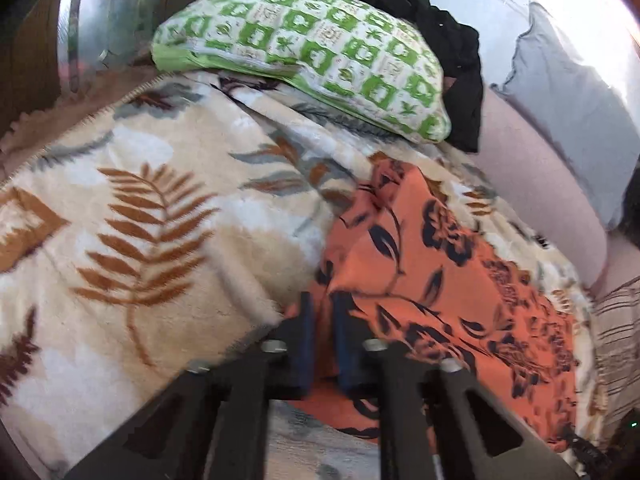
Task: Fold small clothes
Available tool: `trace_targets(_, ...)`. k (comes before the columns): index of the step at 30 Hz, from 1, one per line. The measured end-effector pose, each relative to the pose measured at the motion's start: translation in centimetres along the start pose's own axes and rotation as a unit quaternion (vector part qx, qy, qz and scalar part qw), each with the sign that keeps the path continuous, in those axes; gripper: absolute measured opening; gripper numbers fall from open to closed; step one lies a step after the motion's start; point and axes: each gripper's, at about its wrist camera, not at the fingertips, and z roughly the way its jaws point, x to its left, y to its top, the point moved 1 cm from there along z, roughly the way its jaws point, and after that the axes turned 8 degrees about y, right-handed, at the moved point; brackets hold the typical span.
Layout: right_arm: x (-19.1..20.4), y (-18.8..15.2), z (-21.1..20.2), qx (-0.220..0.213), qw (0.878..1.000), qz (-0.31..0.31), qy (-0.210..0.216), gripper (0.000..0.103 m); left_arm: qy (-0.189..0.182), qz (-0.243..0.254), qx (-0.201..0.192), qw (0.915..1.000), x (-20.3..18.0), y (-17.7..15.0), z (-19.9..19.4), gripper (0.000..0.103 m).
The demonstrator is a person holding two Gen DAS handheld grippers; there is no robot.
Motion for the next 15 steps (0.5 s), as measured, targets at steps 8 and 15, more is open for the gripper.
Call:
trace_targets(8, -1.0, 2.2, -1.5, -0.029, 0.999, 0.043, -0.007, 0.011, 0.001, 0.016, -0.025, 0.9995, -0.3, 0.0, -2.2, 0.005)
trace_targets(15, 4.5, 3.7, -3.8, -0.143, 0.988, -0.012, 0.054, 0.011, -0.142, 0.108, -0.004, 0.9839, -10.0, -3.3, -3.3, 0.021)
